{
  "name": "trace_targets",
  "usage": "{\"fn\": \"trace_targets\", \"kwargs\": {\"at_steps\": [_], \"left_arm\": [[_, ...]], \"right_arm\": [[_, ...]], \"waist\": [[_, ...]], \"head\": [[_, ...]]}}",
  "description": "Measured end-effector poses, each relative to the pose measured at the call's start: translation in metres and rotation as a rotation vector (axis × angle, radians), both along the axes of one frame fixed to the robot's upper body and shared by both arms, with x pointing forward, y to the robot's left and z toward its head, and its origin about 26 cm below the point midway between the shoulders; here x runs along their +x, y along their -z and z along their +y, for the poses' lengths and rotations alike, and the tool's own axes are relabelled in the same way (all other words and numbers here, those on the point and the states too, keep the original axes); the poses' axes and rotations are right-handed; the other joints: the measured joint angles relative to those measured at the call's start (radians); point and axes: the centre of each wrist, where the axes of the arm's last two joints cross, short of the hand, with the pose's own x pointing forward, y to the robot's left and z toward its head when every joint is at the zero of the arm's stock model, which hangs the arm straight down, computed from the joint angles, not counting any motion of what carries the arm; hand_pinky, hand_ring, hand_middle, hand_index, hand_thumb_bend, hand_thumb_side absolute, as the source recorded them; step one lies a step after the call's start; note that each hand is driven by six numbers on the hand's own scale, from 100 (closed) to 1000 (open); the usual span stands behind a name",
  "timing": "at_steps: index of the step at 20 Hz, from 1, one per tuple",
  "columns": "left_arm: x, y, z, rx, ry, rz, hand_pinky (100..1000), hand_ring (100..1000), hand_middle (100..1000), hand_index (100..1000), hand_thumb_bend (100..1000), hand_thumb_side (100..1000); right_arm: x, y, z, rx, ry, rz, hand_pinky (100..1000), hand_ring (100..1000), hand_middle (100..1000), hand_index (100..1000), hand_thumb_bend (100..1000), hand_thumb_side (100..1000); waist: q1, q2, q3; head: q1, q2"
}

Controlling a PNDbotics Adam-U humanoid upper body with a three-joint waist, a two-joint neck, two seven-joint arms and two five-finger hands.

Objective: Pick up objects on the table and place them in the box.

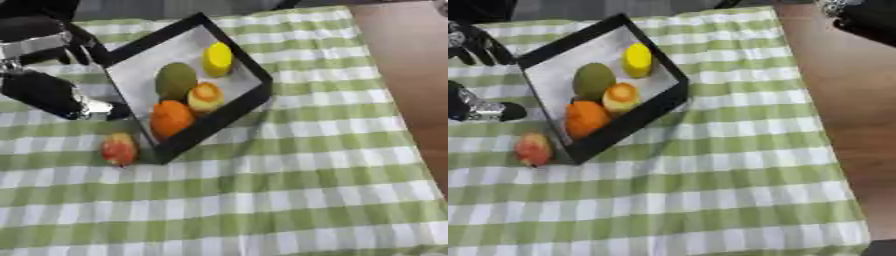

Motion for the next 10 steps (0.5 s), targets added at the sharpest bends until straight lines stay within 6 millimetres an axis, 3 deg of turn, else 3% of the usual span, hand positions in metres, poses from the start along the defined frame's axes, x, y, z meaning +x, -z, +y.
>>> {"fn": "trace_targets", "kwargs": {"at_steps": [4, 6, 10], "left_arm": [[0.0, 0.006, -0.001, 0.015, 0.01, 0.022, 790, 777, 726, 801, 627, 571], [0.001, 0.01, -0.002, 0.024, 0.018, 0.039, 789, 777, 728, 803, 666, 506], [0.003, 0.018, -0.005, 0.037, 0.041, 0.079, 791, 780, 732, 808, 625, 447]], "right_arm": [[0.0, 0.0, 0.0, 0.0, 0.0, 0.0, 896, 737, 684, 779, 149, 388], [0.0, 0.0, 0.0, 0.0, 0.0, 0.0, 896, 737, 684, 779, 151, 390], [0.0, 0.0, 0.0, 0.0, 0.0, 0.0, 896, 737, 684, 779, 146, 391]], "waist": [[0.0, 0.0, 0.0], [0.0, 0.0, -0.001], [0.0, 0.0, -0.001]], "head": [[0.0, 0.0], [-0.001, 0.0], [-0.005, 0.0]]}}
